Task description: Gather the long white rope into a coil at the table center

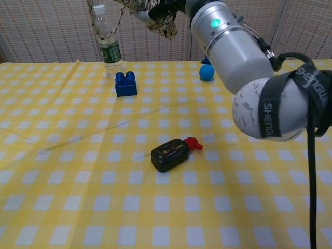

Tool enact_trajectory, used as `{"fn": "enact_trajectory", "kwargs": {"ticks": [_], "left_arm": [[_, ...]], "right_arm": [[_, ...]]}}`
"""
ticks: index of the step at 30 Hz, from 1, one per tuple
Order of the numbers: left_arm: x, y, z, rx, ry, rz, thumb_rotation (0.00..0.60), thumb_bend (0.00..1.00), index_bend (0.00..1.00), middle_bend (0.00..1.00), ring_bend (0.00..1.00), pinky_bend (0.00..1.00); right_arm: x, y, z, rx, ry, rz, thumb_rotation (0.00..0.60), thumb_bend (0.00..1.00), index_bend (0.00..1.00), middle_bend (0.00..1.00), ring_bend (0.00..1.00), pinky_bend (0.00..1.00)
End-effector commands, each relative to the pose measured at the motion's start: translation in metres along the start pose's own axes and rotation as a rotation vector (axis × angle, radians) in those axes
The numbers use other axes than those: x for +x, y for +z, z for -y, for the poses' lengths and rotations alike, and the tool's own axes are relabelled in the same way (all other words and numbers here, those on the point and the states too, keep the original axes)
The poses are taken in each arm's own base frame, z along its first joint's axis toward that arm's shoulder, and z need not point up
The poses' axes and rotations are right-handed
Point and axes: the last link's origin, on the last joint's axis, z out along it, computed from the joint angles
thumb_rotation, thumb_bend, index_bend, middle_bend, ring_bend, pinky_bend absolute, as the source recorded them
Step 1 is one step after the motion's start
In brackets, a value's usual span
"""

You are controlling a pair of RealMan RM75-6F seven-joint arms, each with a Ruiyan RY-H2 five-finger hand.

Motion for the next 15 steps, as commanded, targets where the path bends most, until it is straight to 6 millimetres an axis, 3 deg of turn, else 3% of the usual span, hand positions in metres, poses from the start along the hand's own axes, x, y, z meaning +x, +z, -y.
{"fn": "enact_trajectory", "kwargs": {"ticks": [1, 15], "left_arm": [[-0.002, 0.009, -0.01, -0.024, -0.075, 0.027, 0.6, 0.37, 0.79, 1.0, 1.0, 1.0], [-0.016, 0.045, -0.023, 0.015, -0.276, 0.123, 0.6, 0.37, 0.79, 1.0, 1.0, 1.0]], "right_arm": [[-0.006, 0.0, 0.0, 0.005, -0.015, 0.029, 0.6, 0.43, 0.86, 0.72, 0.62, 0.62], [-0.033, -0.005, 0.01, 0.079, -0.008, 0.082, 0.6, 0.4, 0.86, 0.72, 0.62, 0.62]]}}
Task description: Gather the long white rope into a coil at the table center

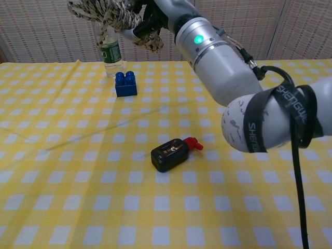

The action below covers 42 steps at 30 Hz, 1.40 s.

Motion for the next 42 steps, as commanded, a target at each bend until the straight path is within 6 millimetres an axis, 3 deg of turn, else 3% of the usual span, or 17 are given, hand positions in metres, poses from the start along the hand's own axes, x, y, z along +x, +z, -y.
{"fn": "enact_trajectory", "kwargs": {"ticks": [1, 9, 15, 28, 42], "left_arm": [[-0.003, 0.012, -0.003, 0.01, -0.036, 0.008, 0.6, 0.37, 0.79, 1.0, 1.0, 1.0], [-0.002, 0.031, 0.003, 0.073, -0.068, -0.011, 0.6, 0.37, 0.79, 1.0, 1.0, 1.0], [0.009, 0.037, 0.026, 0.176, -0.084, -0.048, 0.6, 0.37, 0.79, 1.0, 1.0, 1.0], [0.03, 0.014, 0.093, 0.408, -0.127, -0.074, 0.6, 0.37, 0.79, 1.0, 1.0, 1.0], [0.021, -0.016, 0.118, 0.445, -0.101, -0.039, 0.6, 0.37, 0.79, 1.0, 1.0, 1.0]], "right_arm": [[-0.009, -0.002, 0.004, 0.022, 0.017, 0.018, 0.6, 0.4, 0.86, 0.72, 0.62, 0.62], [-0.017, -0.008, 0.003, 0.069, 0.063, 0.08, 0.6, 0.39, 0.86, 0.72, 0.62, 0.62], [-0.012, -0.017, -0.004, 0.12, 0.101, 0.116, 0.6, 0.36, 0.86, 0.72, 0.62, 0.62], [0.011, -0.025, -0.01, 0.161, 0.217, 0.073, 0.6, 0.35, 0.87, 0.73, 0.62, 0.62], [0.02, -0.022, -0.011, 0.129, 0.239, 0.033, 0.6, 0.35, 0.87, 0.73, 0.62, 0.62]]}}
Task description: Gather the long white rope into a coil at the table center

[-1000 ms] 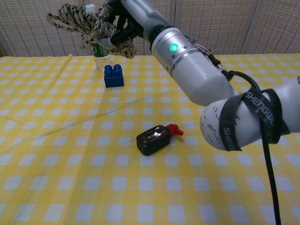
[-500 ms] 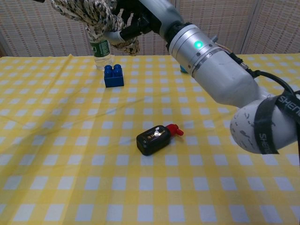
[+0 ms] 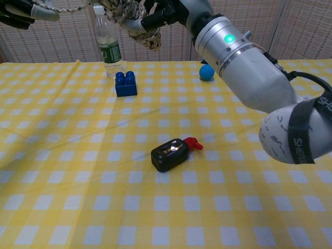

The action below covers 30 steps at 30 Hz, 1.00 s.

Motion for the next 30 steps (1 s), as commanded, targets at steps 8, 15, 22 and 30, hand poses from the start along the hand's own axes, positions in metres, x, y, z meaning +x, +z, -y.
{"fn": "enact_trajectory", "kwargs": {"ticks": [8, 15, 22, 30], "left_arm": [[-0.004, -0.016, 0.014, 0.034, 0.133, 0.123, 0.6, 0.36, 0.43, 0.72, 0.66, 0.88], [0.004, -0.025, 0.034, 0.044, 0.21, 0.052, 0.6, 0.36, 0.08, 0.21, 0.23, 0.47], [0.014, -0.046, 0.065, 0.065, 0.359, -0.119, 0.6, 0.36, 0.1, 0.2, 0.23, 0.45], [0.014, -0.085, 0.102, 0.096, 0.52, -0.231, 0.6, 0.36, 0.16, 0.2, 0.23, 0.43]], "right_arm": [[0.004, 0.001, 0.001, -0.005, -0.015, -0.008, 0.6, 0.35, 0.87, 0.73, 0.62, 0.62], [0.015, -0.001, -0.002, -0.014, -0.047, -0.013, 0.6, 0.35, 0.87, 0.73, 0.62, 0.62], [0.033, -0.009, -0.006, -0.027, -0.106, -0.004, 0.6, 0.36, 0.87, 0.73, 0.62, 0.62], [0.055, -0.024, -0.01, -0.059, -0.168, 0.008, 0.6, 0.36, 0.87, 0.73, 0.62, 0.62]]}}
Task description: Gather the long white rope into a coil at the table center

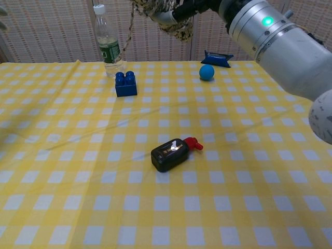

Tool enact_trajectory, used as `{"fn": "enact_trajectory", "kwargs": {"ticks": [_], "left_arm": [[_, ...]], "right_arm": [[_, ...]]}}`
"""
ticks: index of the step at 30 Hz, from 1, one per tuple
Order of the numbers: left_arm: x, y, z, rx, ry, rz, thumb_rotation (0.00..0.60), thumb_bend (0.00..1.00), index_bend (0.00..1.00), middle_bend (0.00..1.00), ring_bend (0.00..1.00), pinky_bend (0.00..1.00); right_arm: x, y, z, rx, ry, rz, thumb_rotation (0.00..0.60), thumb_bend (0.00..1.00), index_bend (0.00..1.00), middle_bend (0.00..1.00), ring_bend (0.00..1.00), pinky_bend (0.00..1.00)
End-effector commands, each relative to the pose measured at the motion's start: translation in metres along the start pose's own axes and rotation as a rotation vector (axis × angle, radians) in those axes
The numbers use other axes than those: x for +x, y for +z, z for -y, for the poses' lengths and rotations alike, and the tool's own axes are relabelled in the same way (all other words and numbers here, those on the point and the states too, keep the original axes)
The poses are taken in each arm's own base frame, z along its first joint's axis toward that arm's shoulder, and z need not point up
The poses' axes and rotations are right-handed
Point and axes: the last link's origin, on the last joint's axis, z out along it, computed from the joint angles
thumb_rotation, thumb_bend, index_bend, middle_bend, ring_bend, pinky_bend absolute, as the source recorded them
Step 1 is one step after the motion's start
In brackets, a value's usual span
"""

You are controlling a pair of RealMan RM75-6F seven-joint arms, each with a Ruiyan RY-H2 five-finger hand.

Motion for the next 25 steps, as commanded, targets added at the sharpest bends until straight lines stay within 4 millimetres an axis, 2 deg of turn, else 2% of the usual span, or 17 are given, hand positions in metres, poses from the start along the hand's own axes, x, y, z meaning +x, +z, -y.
{"fn": "enact_trajectory", "kwargs": {"ticks": [1, 4, 6, 12, 21, 25], "left_arm": [[-0.011, -0.024, 0.023, 0.022, 0.097, -0.034, 0.6, 0.36, 0.16, 0.2, 0.23, 0.42], [-0.014, -0.035, 0.031, 0.025, 0.125, -0.054, 0.6, 0.36, 0.17, 0.2, 0.23, 0.41], [-0.018, -0.053, 0.044, 0.04, 0.163, -0.082, 0.6, 0.36, 0.18, 0.2, 0.23, 0.41], [-0.029, -0.089, 0.062, 0.044, 0.207, -0.14, 0.6, 0.36, 0.21, 0.2, 0.23, 0.41], [-0.044, -0.139, 0.078, 0.075, 0.292, -0.18, 0.6, 0.35, 0.21, 0.2, 0.23, 0.39], [-0.049, -0.153, 0.079, 0.115, 0.311, -0.183, 0.6, 0.35, 0.21, 0.2, 0.23, 0.38]], "right_arm": [[0.009, -0.008, -0.004, -0.018, -0.022, 0.004, 0.6, 0.36, 0.87, 0.73, 0.62, 0.62], [0.013, -0.011, -0.004, -0.023, -0.029, 0.007, 0.6, 0.36, 0.87, 0.73, 0.62, 0.62], [0.02, -0.016, -0.006, -0.034, -0.038, 0.004, 0.6, 0.36, 0.87, 0.73, 0.62, 0.62], [0.031, -0.027, -0.011, -0.064, -0.064, 0.01, 0.6, 0.36, 0.87, 0.73, 0.62, 0.62], [0.044, -0.037, -0.017, -0.091, -0.082, 0.002, 0.6, 0.36, 0.87, 0.73, 0.62, 0.62], [0.046, -0.039, -0.018, -0.096, -0.08, -0.001, 0.6, 0.36, 0.87, 0.73, 0.62, 0.62]]}}
